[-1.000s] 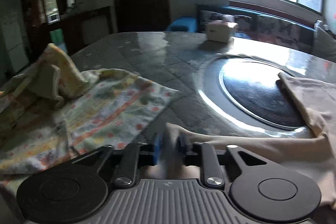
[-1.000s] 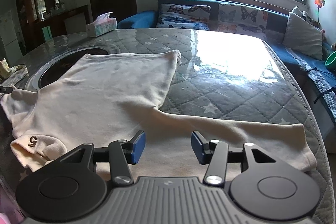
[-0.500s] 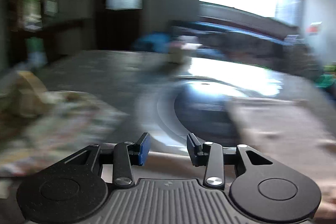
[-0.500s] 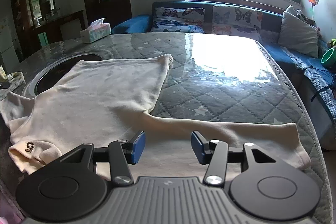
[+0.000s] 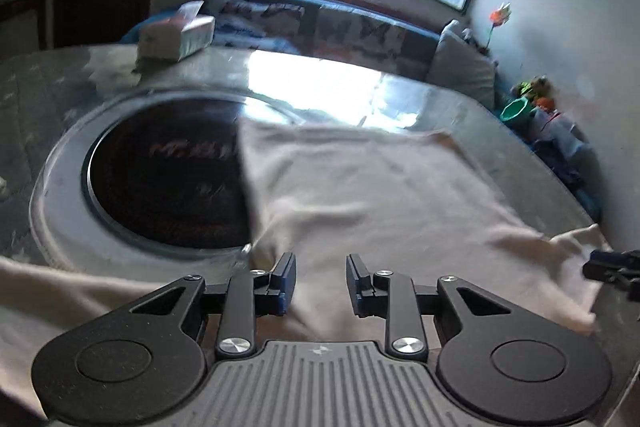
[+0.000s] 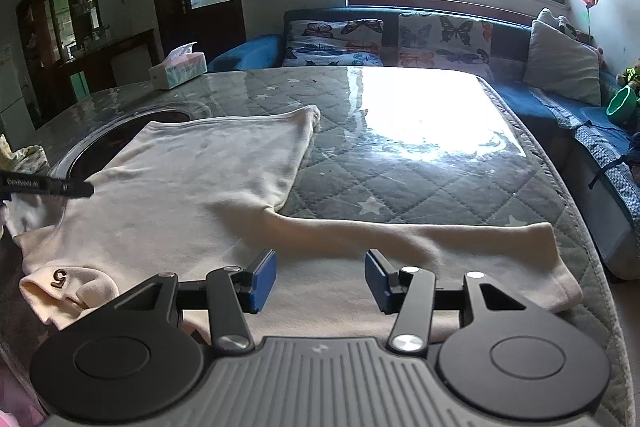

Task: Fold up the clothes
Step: 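Move the open right gripper to the hem of the cream shirt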

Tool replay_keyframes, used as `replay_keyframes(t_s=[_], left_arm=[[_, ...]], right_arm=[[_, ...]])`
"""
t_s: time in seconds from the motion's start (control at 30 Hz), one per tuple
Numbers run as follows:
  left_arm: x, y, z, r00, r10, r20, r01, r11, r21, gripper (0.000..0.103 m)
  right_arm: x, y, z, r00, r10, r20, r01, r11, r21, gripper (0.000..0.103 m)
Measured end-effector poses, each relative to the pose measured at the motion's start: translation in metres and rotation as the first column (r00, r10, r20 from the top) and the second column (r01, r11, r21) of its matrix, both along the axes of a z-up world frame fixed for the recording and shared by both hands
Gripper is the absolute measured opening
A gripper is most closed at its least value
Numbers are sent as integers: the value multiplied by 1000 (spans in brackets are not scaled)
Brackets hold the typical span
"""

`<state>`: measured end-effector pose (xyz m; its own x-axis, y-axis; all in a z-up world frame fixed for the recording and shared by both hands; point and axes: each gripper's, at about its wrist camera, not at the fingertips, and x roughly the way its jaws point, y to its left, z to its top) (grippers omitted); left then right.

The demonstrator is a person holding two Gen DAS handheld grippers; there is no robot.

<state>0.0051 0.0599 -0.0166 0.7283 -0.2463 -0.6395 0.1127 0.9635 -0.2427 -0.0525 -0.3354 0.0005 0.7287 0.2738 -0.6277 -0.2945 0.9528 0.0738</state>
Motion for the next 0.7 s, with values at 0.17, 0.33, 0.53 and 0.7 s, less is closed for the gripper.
replay_keyframes(t_s=[0.17, 0.33, 0.53, 0.7], left_arm=[[5, 0, 8, 1000, -11, 1, 11, 1000, -12, 27], [34, -15, 12, 999, -32, 14, 32, 999, -35, 28], [60, -20, -1, 1000, 0, -15, 0, 1000, 22, 27], [55, -19, 3, 1000, -5, -11, 5, 999, 32, 32]], right_arm=[[-1, -9, 3, 1000, -18, 12, 18, 1000, 5, 50], [3, -20, 0, 998, -59, 12, 58, 998, 18, 50], [5, -33, -9, 995, -95, -12, 95, 995, 18, 50], [1, -46, -11, 992, -125, -14, 126, 992, 22, 50]])
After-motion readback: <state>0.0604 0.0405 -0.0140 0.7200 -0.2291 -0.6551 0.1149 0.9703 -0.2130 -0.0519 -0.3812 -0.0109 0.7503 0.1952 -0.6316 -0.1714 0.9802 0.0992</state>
